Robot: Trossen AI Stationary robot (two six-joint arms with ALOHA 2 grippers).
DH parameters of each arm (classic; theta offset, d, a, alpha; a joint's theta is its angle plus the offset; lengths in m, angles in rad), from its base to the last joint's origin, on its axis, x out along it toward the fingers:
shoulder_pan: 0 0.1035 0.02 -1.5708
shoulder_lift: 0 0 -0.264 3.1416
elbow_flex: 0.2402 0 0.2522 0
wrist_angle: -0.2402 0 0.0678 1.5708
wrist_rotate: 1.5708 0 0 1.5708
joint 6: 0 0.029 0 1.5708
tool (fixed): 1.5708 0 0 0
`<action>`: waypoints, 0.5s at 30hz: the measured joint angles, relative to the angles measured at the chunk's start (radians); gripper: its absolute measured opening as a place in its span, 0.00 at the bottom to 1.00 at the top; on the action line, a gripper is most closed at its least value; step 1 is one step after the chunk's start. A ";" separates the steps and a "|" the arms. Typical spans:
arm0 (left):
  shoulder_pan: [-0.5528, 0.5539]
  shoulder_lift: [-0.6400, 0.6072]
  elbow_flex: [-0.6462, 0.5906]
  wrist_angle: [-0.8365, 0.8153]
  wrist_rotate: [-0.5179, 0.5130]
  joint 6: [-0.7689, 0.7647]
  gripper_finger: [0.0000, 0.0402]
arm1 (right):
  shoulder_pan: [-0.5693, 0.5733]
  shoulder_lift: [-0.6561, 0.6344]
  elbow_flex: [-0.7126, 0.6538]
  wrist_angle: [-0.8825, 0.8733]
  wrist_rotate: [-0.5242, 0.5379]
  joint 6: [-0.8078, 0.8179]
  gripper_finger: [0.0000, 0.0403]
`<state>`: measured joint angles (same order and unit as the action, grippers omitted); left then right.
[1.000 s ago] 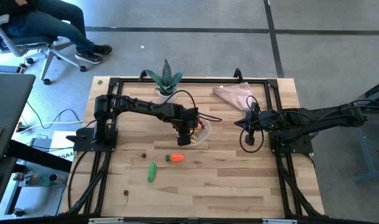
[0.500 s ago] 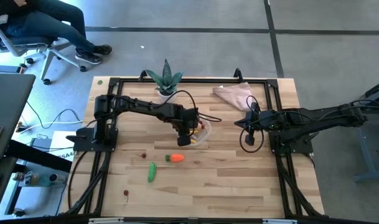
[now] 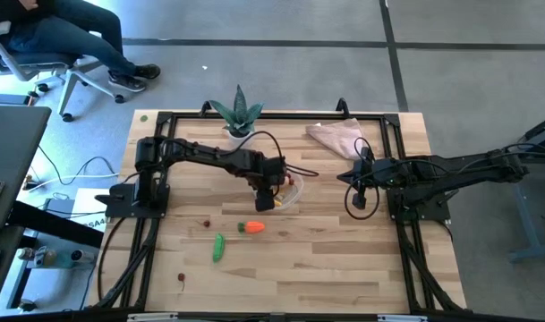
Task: Pick and placing Produce into tupperware
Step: Put the orange carrot into the transparent bin
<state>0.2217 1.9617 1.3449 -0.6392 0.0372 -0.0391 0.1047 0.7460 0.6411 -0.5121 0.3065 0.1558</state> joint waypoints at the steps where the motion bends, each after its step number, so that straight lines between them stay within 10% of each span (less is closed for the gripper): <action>1: 0.001 0.000 0.000 -0.001 0.007 -0.001 0.33 | 0.000 0.000 0.000 0.000 0.000 0.000 0.00; 15: -0.029 -0.001 0.216 -0.286 0.107 -0.033 0.34 | 0.000 0.000 0.000 0.000 0.000 0.000 0.00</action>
<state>0.1926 1.9610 1.5605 -0.9254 0.1442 -0.0723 0.1043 0.7460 0.6411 -0.5119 0.3065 0.1558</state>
